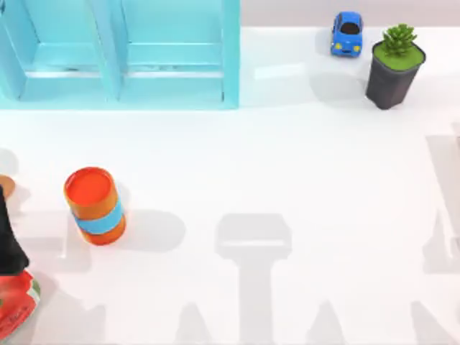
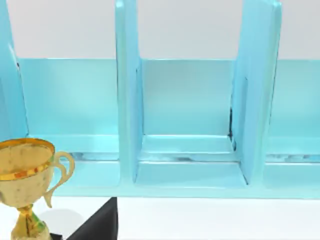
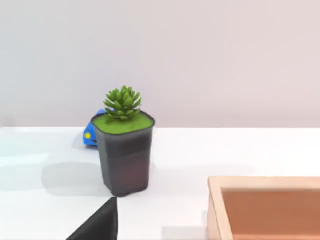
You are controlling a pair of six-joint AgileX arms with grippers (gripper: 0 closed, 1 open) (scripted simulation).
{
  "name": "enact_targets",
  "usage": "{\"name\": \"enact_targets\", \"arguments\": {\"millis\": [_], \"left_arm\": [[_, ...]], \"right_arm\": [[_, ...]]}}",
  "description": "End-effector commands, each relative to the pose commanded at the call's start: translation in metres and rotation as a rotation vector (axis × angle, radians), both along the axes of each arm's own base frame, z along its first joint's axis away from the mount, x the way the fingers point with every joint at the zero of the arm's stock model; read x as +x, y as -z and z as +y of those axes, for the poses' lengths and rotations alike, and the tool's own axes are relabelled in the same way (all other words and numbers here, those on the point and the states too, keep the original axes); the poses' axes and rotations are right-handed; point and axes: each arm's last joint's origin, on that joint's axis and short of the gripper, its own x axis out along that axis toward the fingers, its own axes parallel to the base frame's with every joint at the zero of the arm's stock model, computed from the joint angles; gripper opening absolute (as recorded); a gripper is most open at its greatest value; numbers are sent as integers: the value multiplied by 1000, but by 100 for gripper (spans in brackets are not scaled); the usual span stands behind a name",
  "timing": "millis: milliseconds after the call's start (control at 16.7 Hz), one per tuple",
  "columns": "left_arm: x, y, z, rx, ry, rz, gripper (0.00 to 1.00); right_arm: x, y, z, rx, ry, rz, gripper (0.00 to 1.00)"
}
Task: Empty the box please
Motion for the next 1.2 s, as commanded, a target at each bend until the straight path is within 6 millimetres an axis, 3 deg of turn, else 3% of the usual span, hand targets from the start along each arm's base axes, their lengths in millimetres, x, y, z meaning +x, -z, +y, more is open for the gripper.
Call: {"name": "enact_targets", "arguments": {"millis": [300, 600, 840, 1200], "left_arm": [[0, 0, 0, 0, 0, 0, 100], [0, 0, 0, 0, 0, 0, 100], [0, 0, 0, 0, 0, 0, 100], [0, 0, 0, 0, 0, 0, 100]], "right_arm": [[0, -10, -3, -29, 33, 64, 100], [13, -56, -18, -121, 130, 369, 100], [53, -84, -45, -147, 166, 794, 100], [117, -87, -108, -70, 108, 1339, 100]]}}
